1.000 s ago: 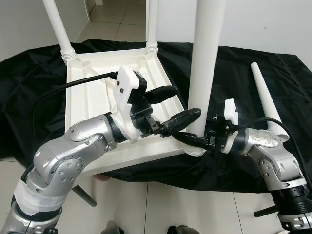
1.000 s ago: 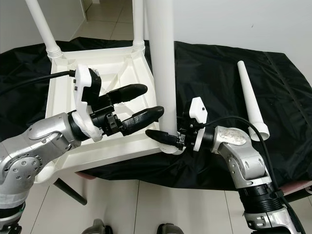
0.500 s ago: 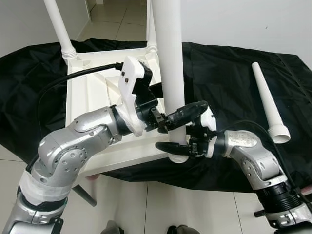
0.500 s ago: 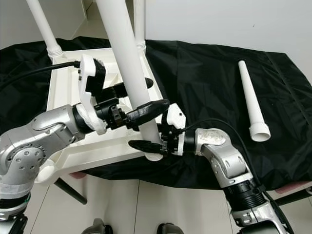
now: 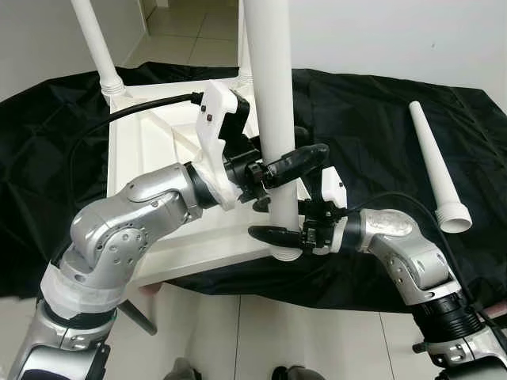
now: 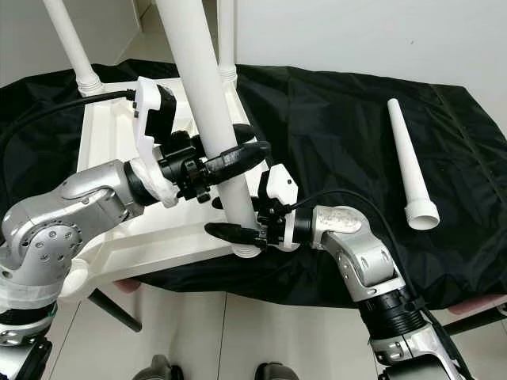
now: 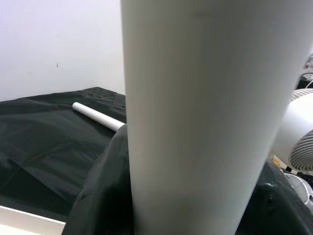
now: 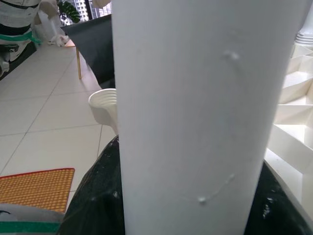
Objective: Building children table
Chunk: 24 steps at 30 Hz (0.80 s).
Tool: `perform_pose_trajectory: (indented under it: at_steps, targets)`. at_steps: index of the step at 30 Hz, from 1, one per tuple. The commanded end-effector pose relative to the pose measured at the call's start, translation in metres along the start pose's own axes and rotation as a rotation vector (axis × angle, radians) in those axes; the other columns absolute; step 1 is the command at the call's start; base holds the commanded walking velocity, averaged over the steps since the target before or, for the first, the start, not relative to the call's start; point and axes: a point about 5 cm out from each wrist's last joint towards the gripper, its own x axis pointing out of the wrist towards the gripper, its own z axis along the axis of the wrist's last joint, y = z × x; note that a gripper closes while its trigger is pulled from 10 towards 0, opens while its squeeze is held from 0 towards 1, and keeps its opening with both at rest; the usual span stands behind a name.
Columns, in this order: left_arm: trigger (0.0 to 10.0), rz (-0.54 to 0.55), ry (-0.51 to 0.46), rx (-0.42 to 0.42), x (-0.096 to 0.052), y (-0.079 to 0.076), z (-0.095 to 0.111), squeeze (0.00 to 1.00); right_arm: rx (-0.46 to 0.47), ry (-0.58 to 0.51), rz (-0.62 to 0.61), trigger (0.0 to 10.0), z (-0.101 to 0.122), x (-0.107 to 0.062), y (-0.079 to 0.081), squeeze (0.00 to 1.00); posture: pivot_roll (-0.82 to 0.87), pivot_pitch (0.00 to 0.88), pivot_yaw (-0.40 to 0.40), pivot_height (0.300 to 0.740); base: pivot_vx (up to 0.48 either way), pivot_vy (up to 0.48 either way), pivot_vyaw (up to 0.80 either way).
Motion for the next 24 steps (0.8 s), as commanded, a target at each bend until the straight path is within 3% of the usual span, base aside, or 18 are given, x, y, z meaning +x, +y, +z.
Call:
perform_pose_trajectory:
  at_steps: [1, 9, 10, 11, 12, 21, 22, 24]
  targets:
    - [0.0, -0.077, -0.016, 0.005, 0.000, -0.002, 0.004, 0.00, -0.015, 0.005, -0.005, 10.0, 0.002, -0.001, -0.002, 0.00, -0.02, 0.100, 0.012, 0.740, 0.000, 0.000, 0.00]
    - [0.0, -0.058, -0.001, 0.012, 0.000, 0.000, 0.004, 0.00, 0.012, 0.006, -0.011, 10.0, 0.000, -0.002, -0.004, 0.00, -0.01, 0.104, 0.011, 0.740, 0.000, 0.000, 0.00]
    - [3.9, -0.045, 0.011, 0.016, 0.000, 0.001, 0.004, 0.00, 0.021, 0.007, -0.017, 10.0, -0.001, -0.002, -0.004, 0.07, -0.01, 0.104, 0.012, 0.740, 0.000, 0.000, 0.00]
    - [3.9, -0.045, 0.011, 0.016, 0.000, 0.001, 0.004, 0.00, 0.021, 0.007, -0.017, 10.0, -0.001, -0.002, -0.004, 0.07, -0.01, 0.104, 0.012, 0.740, 0.000, 0.000, 0.00]
    - [10.0, -0.023, 0.030, 0.013, 0.000, 0.003, 0.003, 0.00, 0.029, 0.002, -0.027, 10.0, 0.000, -0.002, -0.006, 1.00, -0.01, 0.104, 0.011, 0.740, 0.000, 0.000, 0.00]
    - [10.0, 0.121, 0.118, -0.001, 0.007, 0.025, 0.007, 0.00, 0.006, -0.024, -0.124, 10.0, 0.005, -0.001, -0.018, 1.00, -0.01, 0.103, 0.013, 0.740, 0.000, 0.000, 0.00]
    - [10.0, 0.164, 0.132, 0.012, 0.007, 0.030, 0.009, 0.00, 0.001, -0.027, -0.152, 10.0, 0.006, -0.001, -0.021, 0.02, -0.01, 0.103, 0.013, 0.740, 0.000, 0.000, 0.00]
    - [10.0, 0.195, 0.140, 0.015, 0.008, 0.035, 0.011, 0.00, 0.002, -0.029, -0.180, 10.0, 0.007, -0.001, -0.025, 0.00, -0.01, 0.103, 0.013, 0.740, 0.000, 0.000, 0.00]
